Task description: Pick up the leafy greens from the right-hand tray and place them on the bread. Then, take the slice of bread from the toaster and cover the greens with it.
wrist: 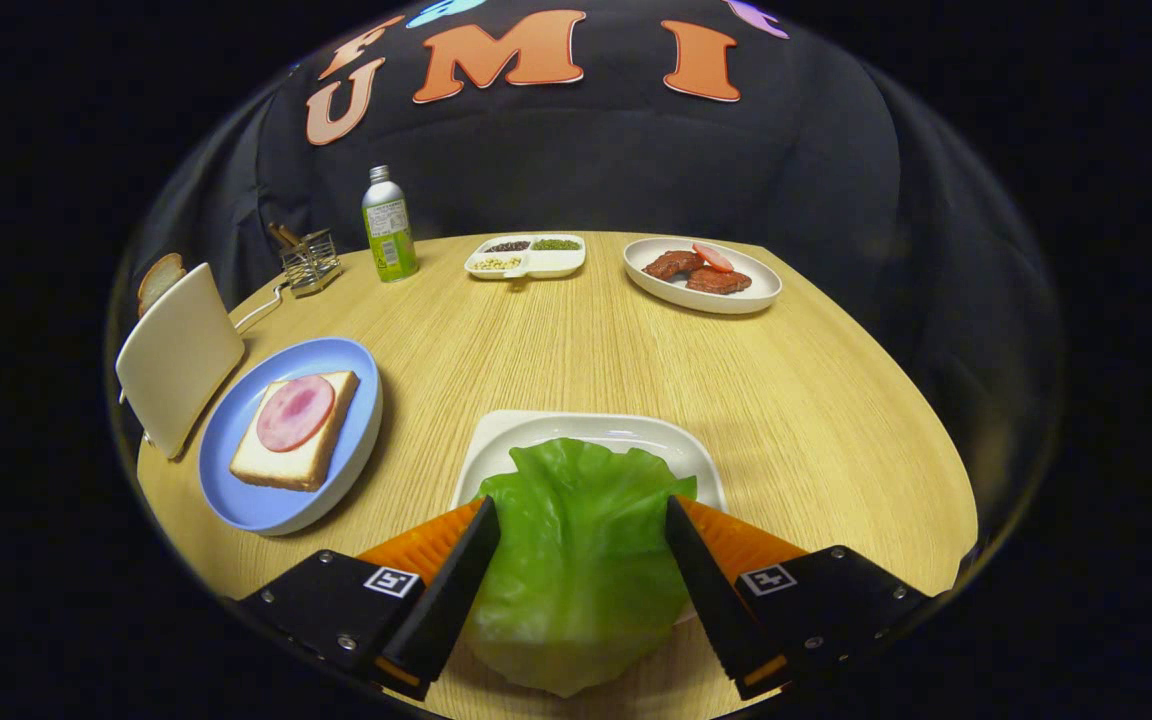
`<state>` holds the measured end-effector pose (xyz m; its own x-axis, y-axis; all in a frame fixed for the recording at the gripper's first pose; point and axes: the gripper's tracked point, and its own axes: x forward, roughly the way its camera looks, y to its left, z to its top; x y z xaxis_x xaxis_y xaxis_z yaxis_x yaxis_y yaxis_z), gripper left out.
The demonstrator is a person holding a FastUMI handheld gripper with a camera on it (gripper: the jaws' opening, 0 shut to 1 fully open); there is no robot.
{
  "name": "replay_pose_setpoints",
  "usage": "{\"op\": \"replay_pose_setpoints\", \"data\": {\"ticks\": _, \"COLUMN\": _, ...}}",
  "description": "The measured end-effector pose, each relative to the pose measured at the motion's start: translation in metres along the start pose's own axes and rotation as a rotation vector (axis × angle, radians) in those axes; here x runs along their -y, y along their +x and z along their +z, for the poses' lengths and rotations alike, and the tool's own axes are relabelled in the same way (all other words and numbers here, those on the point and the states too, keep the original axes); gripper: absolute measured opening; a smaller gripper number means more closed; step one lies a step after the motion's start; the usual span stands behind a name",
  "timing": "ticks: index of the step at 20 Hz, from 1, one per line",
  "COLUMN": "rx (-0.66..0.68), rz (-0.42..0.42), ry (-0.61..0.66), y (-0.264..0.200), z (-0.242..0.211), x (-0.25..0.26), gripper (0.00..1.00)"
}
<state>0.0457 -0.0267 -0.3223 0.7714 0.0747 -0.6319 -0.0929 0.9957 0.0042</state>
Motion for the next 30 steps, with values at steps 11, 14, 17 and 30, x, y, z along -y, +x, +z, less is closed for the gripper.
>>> {"op": "replay_pose_setpoints", "data": {"ticks": 11, "rx": -0.034, "rz": -0.011, "ry": 0.002, "y": 0.000, "z": 0.001, "x": 0.003, "gripper": 0.69}}
{"op": "replay_pose_setpoints", "data": {"ticks": 14, "rx": -0.038, "rz": -0.021, "ry": -0.003, "y": 0.001, "z": 0.002, "x": 0.001, "gripper": 0.51}}
{"op": "replay_pose_setpoints", "data": {"ticks": 17, "rx": -0.047, "rz": -0.063, "ry": -0.037, "y": 0.001, "z": 0.006, "x": 0.005, "gripper": 0.13}}
{"op": "replay_pose_setpoints", "data": {"ticks": 30, "rx": 0.089, "rz": -0.035, "ry": -0.075, "y": -0.050, "z": 0.074, "x": -0.050, "gripper": 0.02}}
